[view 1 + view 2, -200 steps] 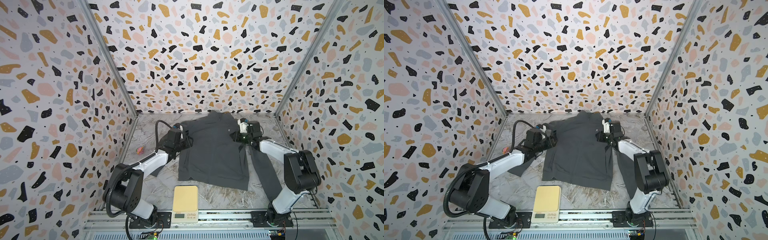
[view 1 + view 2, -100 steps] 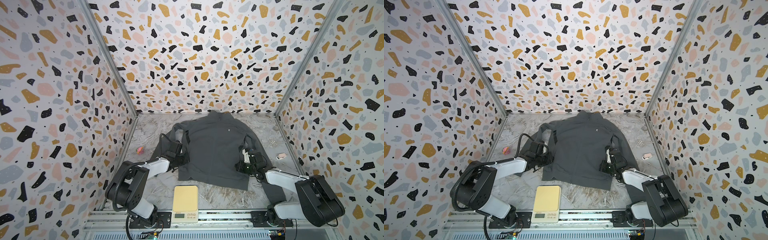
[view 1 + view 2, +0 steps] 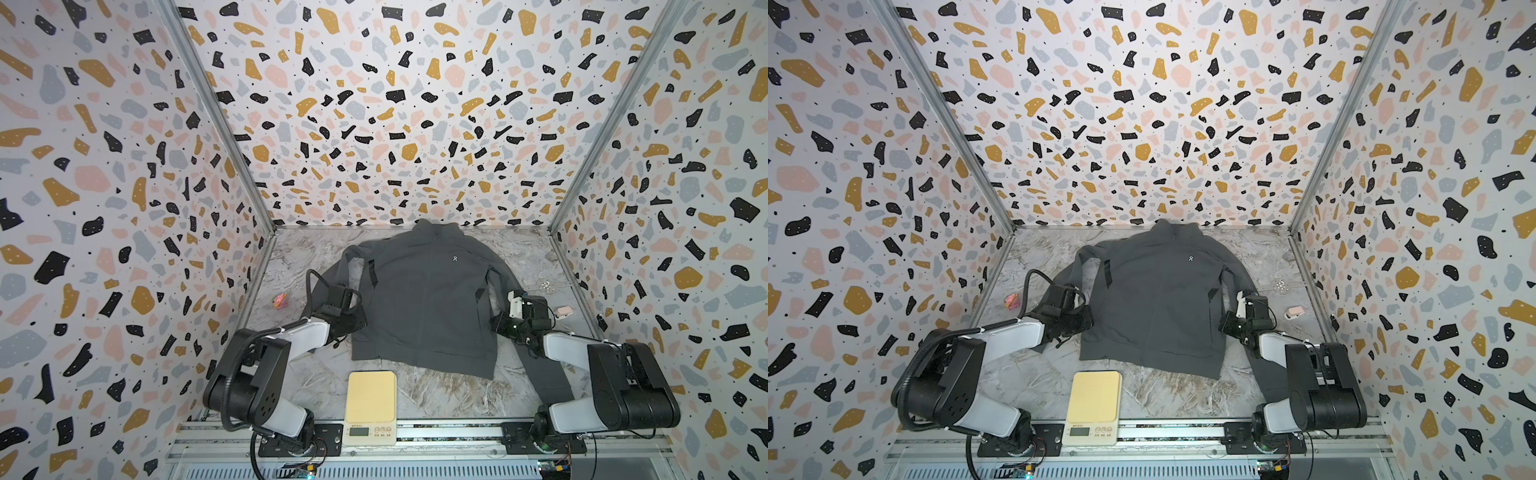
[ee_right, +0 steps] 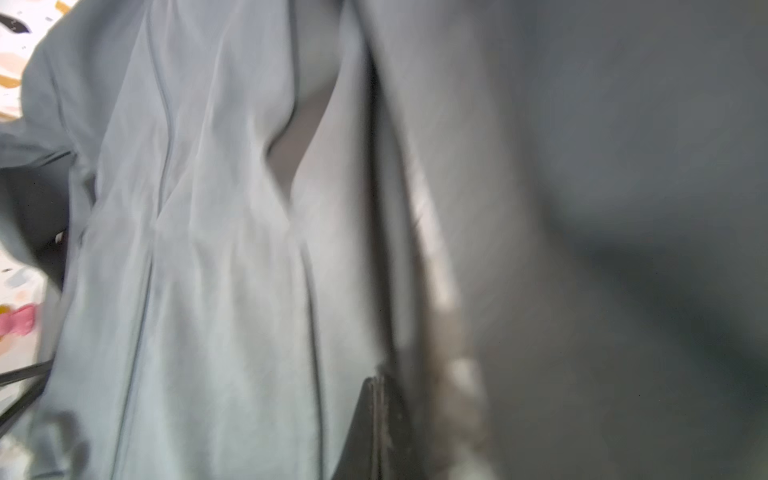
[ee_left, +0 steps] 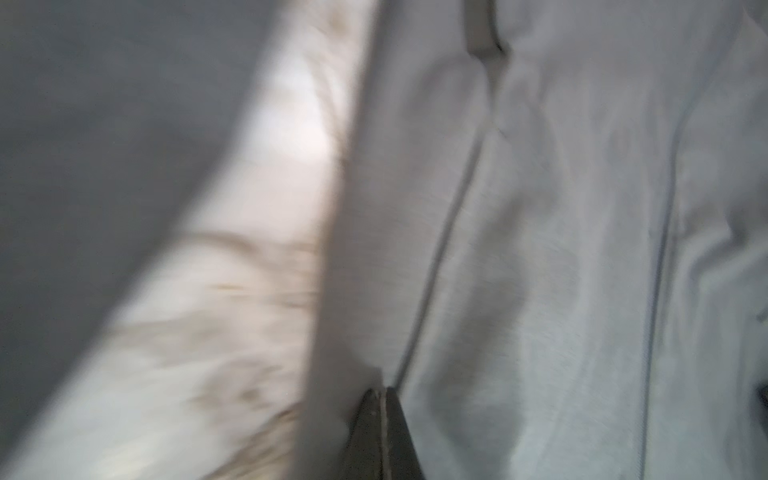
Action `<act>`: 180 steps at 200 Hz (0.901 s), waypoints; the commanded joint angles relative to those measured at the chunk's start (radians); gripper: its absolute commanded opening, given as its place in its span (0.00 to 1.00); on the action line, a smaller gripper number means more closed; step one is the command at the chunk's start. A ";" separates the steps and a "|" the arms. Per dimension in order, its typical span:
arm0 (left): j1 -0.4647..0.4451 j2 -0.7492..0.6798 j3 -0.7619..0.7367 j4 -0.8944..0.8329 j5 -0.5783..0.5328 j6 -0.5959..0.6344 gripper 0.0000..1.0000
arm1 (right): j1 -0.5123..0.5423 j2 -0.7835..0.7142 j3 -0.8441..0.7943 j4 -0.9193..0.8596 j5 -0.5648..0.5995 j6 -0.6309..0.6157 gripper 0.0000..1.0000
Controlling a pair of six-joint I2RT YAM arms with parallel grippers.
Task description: Zip up the jacket
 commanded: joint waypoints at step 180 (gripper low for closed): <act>0.043 -1.052 -0.805 0.803 -0.839 0.381 0.96 | 0.028 -0.292 -0.366 0.778 0.366 -0.482 0.99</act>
